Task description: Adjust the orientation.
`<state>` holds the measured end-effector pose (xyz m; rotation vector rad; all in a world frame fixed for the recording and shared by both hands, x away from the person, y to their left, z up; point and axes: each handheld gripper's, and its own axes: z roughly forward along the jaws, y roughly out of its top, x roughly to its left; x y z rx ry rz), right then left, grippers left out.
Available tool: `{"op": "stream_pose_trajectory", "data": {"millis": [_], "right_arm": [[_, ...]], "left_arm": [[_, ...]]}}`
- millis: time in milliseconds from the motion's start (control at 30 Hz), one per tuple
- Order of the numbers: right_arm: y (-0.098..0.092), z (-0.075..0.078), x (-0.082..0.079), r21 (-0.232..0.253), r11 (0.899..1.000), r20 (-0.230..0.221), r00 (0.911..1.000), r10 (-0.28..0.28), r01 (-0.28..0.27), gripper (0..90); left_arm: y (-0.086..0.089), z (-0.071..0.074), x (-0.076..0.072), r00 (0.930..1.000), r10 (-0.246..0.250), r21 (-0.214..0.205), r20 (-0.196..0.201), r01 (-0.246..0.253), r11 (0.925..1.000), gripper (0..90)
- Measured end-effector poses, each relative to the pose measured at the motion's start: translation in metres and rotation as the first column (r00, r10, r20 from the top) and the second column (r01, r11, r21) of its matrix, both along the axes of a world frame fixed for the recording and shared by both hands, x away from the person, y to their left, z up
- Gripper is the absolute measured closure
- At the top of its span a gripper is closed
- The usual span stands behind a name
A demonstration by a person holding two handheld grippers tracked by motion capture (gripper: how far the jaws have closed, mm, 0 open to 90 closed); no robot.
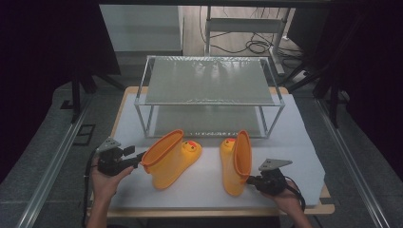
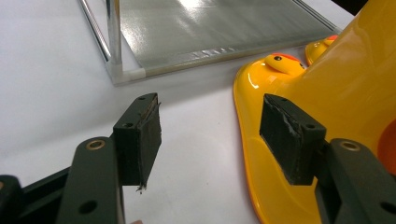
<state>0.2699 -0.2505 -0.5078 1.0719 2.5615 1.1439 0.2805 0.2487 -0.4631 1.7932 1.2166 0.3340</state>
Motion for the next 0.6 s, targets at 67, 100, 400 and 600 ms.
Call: {"op": "stream_pose_trajectory", "data": {"millis": [67,100,400,600], "right_arm": [[0.009,0.0,-0.002,0.001,1.0,0.0,0.9998,0.021,-0.021,89.7],[0.013,-0.001,-0.002,0.002,0.999,0.001,0.9995,0.032,-0.032,89.7],[0.039,-0.006,-0.001,0.035,0.997,-0.011,0.9974,0.071,-0.071,89.6],[0.037,-0.005,-0.002,0.051,0.996,-0.019,0.9972,0.073,-0.072,89.6]], "left_arm": [[0.001,0.001,0.0,1.0,0.005,0.0,0.001,-0.005,1.0,38.5],[0.001,0.001,-0.001,1.0,0.005,-0.001,0.003,-0.005,1.0,38.4],[0.005,0.003,-0.001,0.9999,0.01,-0.009,0.009,-0.01,0.9999,38.5],[0.005,0.003,-0.002,0.9999,0.012,-0.011,0.011,-0.012,0.9999,38.5]]}}
